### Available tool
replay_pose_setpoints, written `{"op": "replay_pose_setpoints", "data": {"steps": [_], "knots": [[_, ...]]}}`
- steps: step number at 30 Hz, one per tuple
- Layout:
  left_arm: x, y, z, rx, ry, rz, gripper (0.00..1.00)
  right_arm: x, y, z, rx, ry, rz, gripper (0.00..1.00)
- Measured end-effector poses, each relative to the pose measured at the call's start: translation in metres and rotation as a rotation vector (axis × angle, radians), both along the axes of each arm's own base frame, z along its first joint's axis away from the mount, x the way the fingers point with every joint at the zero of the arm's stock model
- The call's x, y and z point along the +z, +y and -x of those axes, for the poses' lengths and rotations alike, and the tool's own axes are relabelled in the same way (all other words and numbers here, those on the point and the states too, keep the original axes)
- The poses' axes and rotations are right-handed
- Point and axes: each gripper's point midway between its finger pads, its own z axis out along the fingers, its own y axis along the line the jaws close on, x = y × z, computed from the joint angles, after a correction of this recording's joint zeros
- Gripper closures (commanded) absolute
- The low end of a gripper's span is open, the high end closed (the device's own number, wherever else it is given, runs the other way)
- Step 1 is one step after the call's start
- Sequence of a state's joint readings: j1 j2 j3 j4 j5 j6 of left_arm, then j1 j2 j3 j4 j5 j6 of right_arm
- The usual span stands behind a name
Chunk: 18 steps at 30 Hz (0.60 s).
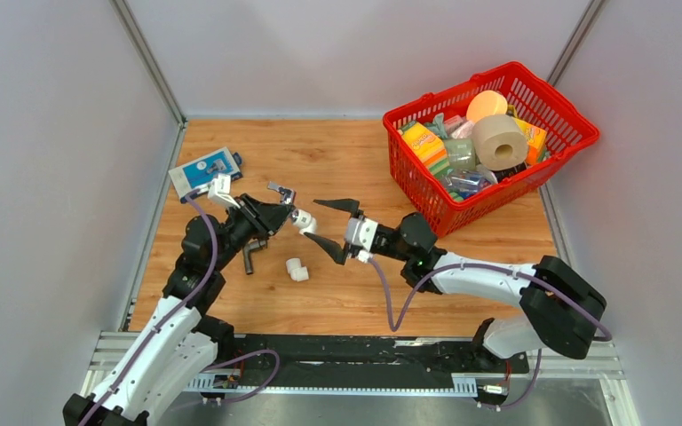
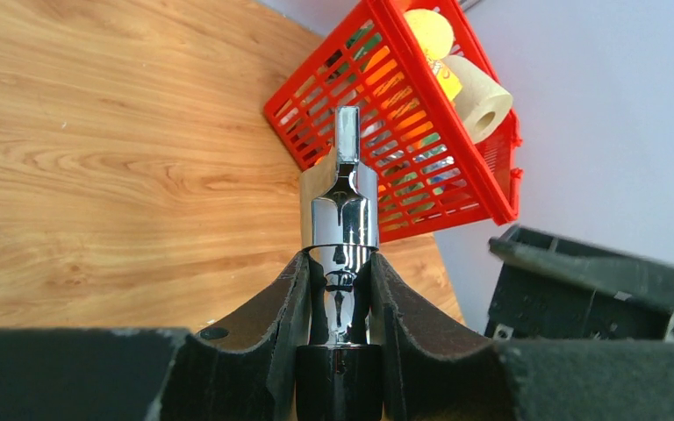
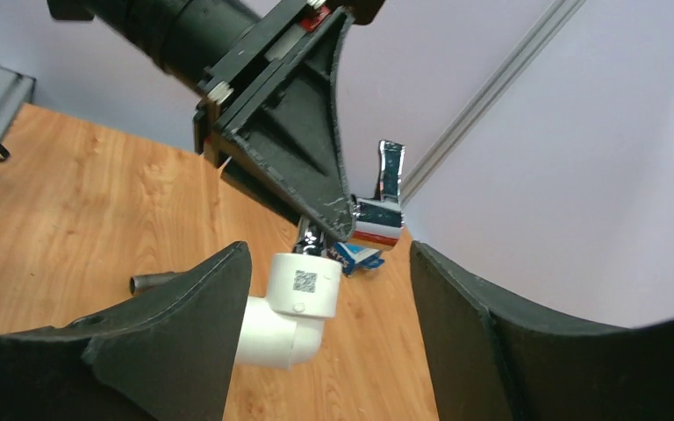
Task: Install the water faucets
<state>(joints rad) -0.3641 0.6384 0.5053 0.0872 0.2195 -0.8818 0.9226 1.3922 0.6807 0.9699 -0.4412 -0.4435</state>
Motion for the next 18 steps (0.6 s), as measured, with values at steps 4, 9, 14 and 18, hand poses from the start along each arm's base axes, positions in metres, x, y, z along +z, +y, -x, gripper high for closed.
{"op": "replay_pose_setpoints", "data": {"steps": [4, 9, 14, 18], "knots": [[0.008, 0.000, 0.001, 0.007, 0.017, 0.044, 1.00, -0.014, 0.007, 0.013, -0.063, -0.128, 0.054, 0.28], [0.009, -0.003, 0.001, -0.004, 0.048, 0.066, 1.00, -0.027, 0.007, 0.019, -0.105, -0.208, 0.099, 0.29], [0.020, -0.002, 0.002, -0.001, 0.037, 0.076, 1.00, -0.025, 0.006, 0.011, -0.170, -0.280, 0.104, 0.28], [0.024, -0.002, 0.003, 0.001, 0.033, 0.092, 1.00, -0.036, 0.011, 0.005, -0.214, -0.321, 0.124, 0.28]]}}
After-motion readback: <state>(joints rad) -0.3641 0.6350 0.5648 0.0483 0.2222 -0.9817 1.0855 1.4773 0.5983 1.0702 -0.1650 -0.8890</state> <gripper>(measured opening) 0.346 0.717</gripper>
